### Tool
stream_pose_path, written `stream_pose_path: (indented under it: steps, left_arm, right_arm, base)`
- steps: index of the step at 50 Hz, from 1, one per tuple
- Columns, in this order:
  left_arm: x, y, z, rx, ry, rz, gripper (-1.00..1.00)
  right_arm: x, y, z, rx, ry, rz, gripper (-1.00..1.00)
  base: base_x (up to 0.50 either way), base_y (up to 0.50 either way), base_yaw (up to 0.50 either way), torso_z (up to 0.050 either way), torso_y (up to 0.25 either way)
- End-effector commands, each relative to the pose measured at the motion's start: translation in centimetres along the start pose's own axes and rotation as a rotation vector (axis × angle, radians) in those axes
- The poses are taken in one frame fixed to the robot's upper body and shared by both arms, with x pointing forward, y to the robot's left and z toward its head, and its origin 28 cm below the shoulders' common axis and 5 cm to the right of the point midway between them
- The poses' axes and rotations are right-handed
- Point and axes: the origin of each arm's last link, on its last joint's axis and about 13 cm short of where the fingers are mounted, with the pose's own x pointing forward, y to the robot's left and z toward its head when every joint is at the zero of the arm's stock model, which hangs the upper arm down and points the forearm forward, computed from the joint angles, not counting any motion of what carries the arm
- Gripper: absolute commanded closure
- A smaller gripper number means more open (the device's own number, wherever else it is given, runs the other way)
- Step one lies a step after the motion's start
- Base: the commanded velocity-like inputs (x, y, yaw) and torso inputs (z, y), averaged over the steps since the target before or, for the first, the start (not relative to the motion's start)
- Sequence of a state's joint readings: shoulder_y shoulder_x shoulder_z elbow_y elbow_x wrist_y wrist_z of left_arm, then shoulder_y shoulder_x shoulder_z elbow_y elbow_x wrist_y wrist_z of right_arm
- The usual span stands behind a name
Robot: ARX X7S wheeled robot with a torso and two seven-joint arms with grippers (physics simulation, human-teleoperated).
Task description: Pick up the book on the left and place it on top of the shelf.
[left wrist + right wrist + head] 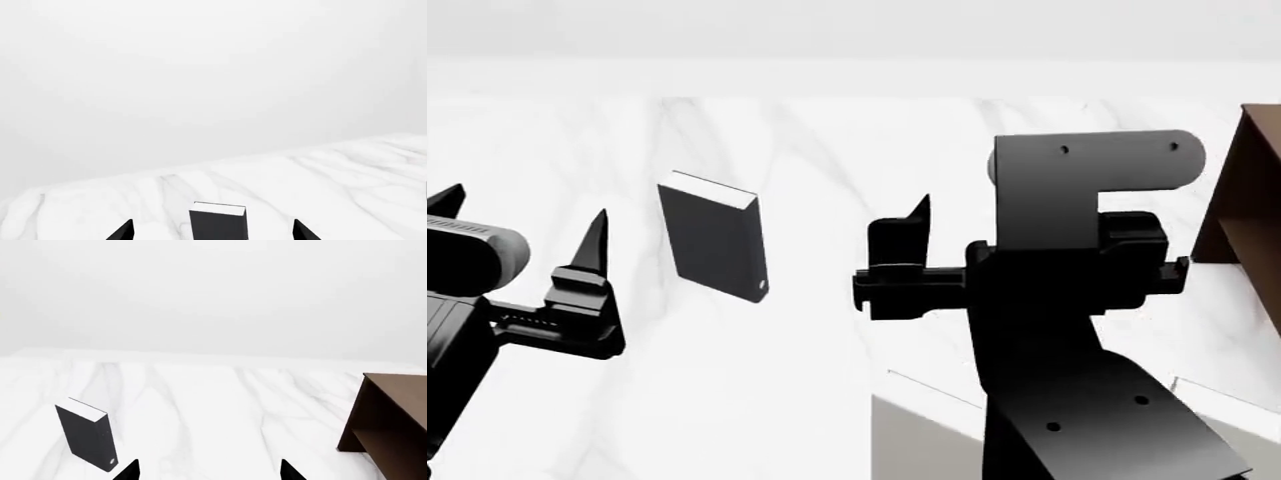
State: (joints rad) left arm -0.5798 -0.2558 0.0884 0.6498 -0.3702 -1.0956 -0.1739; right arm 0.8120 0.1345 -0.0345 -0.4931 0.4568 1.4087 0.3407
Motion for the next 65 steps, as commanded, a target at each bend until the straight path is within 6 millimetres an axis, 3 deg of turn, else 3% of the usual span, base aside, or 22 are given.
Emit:
stream_pose_path:
  steps: [1,39,54,57,60,62,65]
  left_arm:
    - [0.1,0.3,0.1,-0.009,-0.012,0.033,-1.0]
    - [0.2,0.3,0.1,-0.009,-0.018,0.032,-1.0]
    - [0.1,0.3,0.0,-0.009,-0.017,0.032,-1.0]
    - [0.1,0.3,0.0,-0.009,-0.016,0.033,-1.0]
    - [0.1,0.3,0.0,-0.009,-0.016,0.034,-1.0]
    - [0.1,0.4,0.0,-0.008,-0.017,0.034,-1.0]
    - [0.1,0.4,0.0,-0.009,-0.017,0.034,-1.0]
  right_arm:
    - [0.1,0.0,-0.2,0.008,0.011,0.009,-1.0]
    - [0.3,0.2,-0.6,-0.01,0.027,0.023,-1.0]
    - [0.5,0.3,-0.6,-0.026,0.051,0.024,-1.0]
    - [0.6,0.6,-0.7,-0.05,0.107,0.091,-1.0]
    - [1.1,0.8,-0.7,-0.097,0.116,0.085,-1.0]
    - [1.8,1.0,-0.8,-0.1,0.161,0.18,-1.0]
    - [2.6,1.0,-1.0,-0.161,0.133,0.149,-1.0]
  base:
    - [0.5,0.0,0.0,0.0,0.0]
    - [0.5,0.0,0.0,0.0,0.002]
    - [0.01,0.0,0.0,0.0,0.001]
    - [0.0,0.0,0.0,0.0,0.0]
    - [0.0,0.0,0.0,0.0,0.0]
    - [0.0,0.0,0.0,0.0,0.0]
    - [0.0,0.0,0.0,0.0,0.0]
